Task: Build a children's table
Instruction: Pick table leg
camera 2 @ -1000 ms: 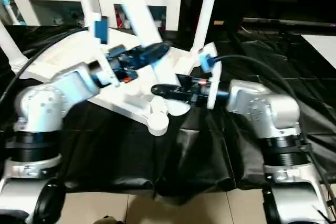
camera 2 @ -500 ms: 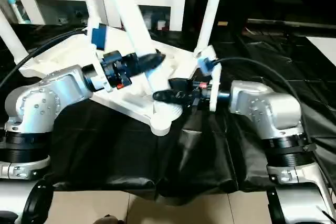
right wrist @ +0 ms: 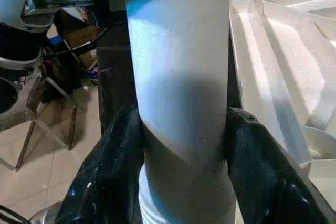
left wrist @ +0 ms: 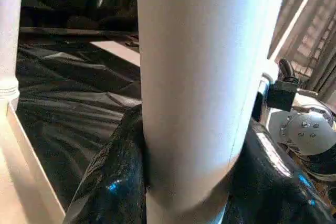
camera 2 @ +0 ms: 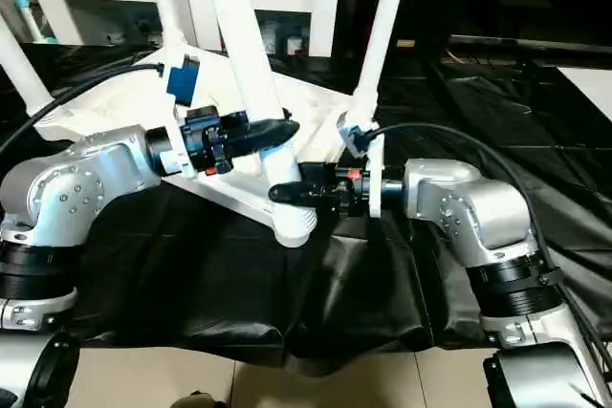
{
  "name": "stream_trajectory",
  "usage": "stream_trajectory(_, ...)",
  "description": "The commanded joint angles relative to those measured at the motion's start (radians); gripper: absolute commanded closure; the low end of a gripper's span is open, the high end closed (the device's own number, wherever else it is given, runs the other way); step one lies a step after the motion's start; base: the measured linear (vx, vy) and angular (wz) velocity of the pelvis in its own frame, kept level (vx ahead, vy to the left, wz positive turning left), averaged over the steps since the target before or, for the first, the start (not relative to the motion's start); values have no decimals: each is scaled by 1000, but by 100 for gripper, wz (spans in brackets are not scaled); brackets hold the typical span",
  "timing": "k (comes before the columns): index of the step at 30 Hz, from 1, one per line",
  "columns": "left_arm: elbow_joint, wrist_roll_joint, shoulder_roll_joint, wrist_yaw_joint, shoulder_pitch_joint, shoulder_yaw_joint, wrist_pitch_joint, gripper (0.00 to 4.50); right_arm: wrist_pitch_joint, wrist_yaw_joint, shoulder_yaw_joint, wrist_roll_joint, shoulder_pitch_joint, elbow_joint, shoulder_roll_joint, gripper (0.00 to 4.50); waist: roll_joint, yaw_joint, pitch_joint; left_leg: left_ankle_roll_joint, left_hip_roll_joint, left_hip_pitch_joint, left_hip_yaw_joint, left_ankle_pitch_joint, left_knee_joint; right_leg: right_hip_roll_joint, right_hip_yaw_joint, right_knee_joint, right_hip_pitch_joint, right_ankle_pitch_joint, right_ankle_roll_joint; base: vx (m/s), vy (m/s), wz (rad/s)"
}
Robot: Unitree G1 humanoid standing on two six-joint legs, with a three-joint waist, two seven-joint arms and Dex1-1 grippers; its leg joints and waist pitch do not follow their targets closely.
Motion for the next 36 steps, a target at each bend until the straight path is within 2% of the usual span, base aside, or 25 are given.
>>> stream_trajectory(1,-59,-57,-19,-64,-15,-19,2,260,-20,-40,16,-69,18,33,-13,259,-5,0,-76,14,36,17,-12,-122,-65,-55,45,-64,59,-93,-218,0,0,0)
stream_trajectory(4,-59,-53,-15,-71,-15,-23,0,260,-41,-51,19,-85,19,45,-4,259,-5,0,-76,14,35,17,-11,-127,-64,-55,45,-64,59,-102,-216,0,0,0)
stream_trajectory(5,-62,-50,-11,-79,-13,-28,-2,260,-32,-48,15,-74,18,49,3,204,-4,0,-76,15,35,17,-11,-127,-64,-55,45,-65,59,-105,-216,0,0,0)
stream_trajectory(6,-62,-50,-11,-79,-13,-28,-2,260,-32,-48,15,-74,18,49,3,191,-4,0,-76,15,35,17,-12,-127,-65,-55,45,-64,59,-104,-216,0,0,0)
stream_trajectory(11,-80,-38,11,-110,-1,-54,-7,260,-30,-60,14,-67,16,40,14,156,-5,0,-76,14,36,17,-12,-127,-65,-55,45,-64,59,-107,-214,0,0,0)
stream_trajectory(14,-81,-35,14,-112,0,-58,-10,260,-31,-58,13,-64,15,41,16,156,-4,-1,-76,13,36,17,-12,-126,-65,-54,45,-63,58,-101,-215,0,0,0)
stream_trajectory(16,-74,-34,11,-106,-1,-53,-14,260,-29,-51,10,-59,14,41,17,183,-5,0,-77,13,36,17,-12,-123,-65,-55,45,-62,60,-96,-217,0,0,0)
stream_trajectory(19,-67,-38,4,-101,-6,-44,-18,260,-22,-45,7,-50,17,38,17,194,-5,-1,-76,15,36,16,-11,-125,-65,-55,45,-63,60,-103,-214,0,0,0)
stream_trajectory(20,-66,-40,4,-102,-6,-42,-20,260,-20,-43,6,-48,18,35,18,221,-5,0,-77,14,36,16,-12,-123,-65,-55,45,-63,60,-103,-214,0,0,0)
stream_trajectory(26,-55,-37,-5,-92,-13,-36,-36,260,-19,-30,-2,-30,25,29,24,254,-5,1,-77,17,35,16,-11,-119,-64,-55,45,-62,60,-95,-216,0,0,0)
stream_trajectory(33,-42,-6,-9,-79,-16,-36,-59,260,-43,-74,-23,-44,19,55,42,260,-4,0,-78,14,35,16,-12,-123,-64,-55,44,-62,60,-96,-216,0,0,0)
stream_trajectory(34,-30,6,-14,-53,-22,-30,-60,204,-56,-89,-29,-49,17,62,49,260,-2,0,-78,15,36,17,-12,-121,-64,-54,45,-61,59,-88,-218,0,0,0)
stream_trajectory(35,20,12,-46,29,-47,15,-62,190,-81,-133,-45,-65,10,80,65,261,-1,-1,-77,14,34,16,-11,-120,-63,-53,45,-62,58,-83,-221,0,0,0)
stream_trajectory(36,30,11,-52,41,-52,25,-65,190,-93,-150,-51,-72,6,87,72,261,-2,-1,-77,10,34,16,-11,-123,-63,-54,45,-63,58,-86,-222,0,0,0)
